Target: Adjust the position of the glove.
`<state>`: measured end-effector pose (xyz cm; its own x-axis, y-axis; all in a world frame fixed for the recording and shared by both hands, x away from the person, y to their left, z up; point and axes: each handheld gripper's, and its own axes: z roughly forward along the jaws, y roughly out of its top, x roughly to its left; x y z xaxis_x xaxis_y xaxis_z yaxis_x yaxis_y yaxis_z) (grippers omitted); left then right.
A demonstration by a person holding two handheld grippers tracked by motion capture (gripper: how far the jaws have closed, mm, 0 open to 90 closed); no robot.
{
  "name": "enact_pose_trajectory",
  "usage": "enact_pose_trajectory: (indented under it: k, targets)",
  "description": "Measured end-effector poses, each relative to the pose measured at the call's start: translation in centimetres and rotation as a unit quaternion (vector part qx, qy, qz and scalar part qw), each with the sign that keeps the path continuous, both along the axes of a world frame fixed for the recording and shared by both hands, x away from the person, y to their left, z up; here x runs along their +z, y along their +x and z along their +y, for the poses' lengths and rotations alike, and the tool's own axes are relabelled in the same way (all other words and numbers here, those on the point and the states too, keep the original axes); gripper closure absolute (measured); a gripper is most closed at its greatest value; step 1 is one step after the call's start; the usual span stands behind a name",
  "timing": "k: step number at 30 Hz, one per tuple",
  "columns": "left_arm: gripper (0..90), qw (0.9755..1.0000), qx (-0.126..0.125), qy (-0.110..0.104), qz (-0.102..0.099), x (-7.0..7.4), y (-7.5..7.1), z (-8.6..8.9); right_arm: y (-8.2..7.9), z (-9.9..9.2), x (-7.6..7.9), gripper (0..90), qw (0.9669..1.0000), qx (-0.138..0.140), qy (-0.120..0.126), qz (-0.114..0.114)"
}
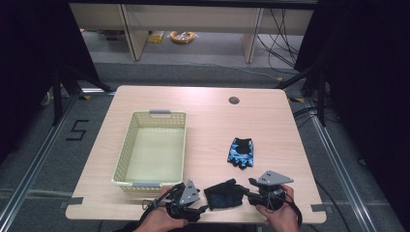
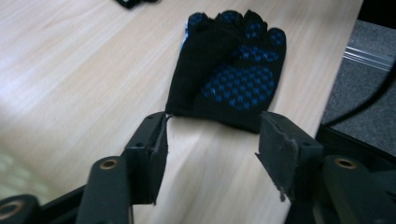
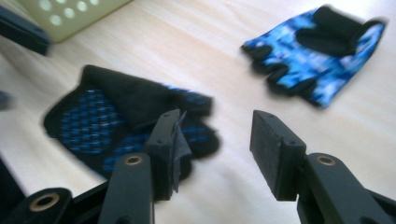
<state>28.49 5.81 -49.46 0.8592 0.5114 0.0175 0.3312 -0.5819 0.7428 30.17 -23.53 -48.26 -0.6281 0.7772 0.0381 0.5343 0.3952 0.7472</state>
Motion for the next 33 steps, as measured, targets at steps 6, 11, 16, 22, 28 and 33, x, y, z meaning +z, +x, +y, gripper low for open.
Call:
enact_pose_trajectory:
  k: [6,11,16,22,28,33]
  targets:
    - [38.3,0.9997,0.004,-0.017,0.019,0.2,-0.7,1.9,2.3,-0.8,0.8,57.2,0.9993,0.012,-0.024,-0.025]
    - [32.2,0.9995,0.013,-0.017,0.025,0.0,-1.0,2.8,4.6,-1.0,1.2,58.8,0.9986,0.023,-0.030,-0.037]
    - [30.4,0.9992,0.019,-0.014,0.031,-0.4,-1.3,4.0,7.9,-0.9,1.2,58.7,0.9961,0.046,-0.064,-0.038]
    - [30.0,0.9993,0.017,-0.003,0.032,-0.7,-1.2,5.0,10.8,-1.0,1.3,59.3,0.9957,0.052,-0.073,-0.023]
    - [29.8,0.9986,0.030,-0.010,0.043,-0.9,-1.4,5.3,12.5,-0.4,0.6,59.2,0.9945,0.070,-0.078,-0.001]
    - [29.7,0.9986,0.032,-0.004,0.042,-1.1,-1.3,5.5,13.8,0.6,-0.4,57.9,0.9926,0.085,-0.087,0.006]
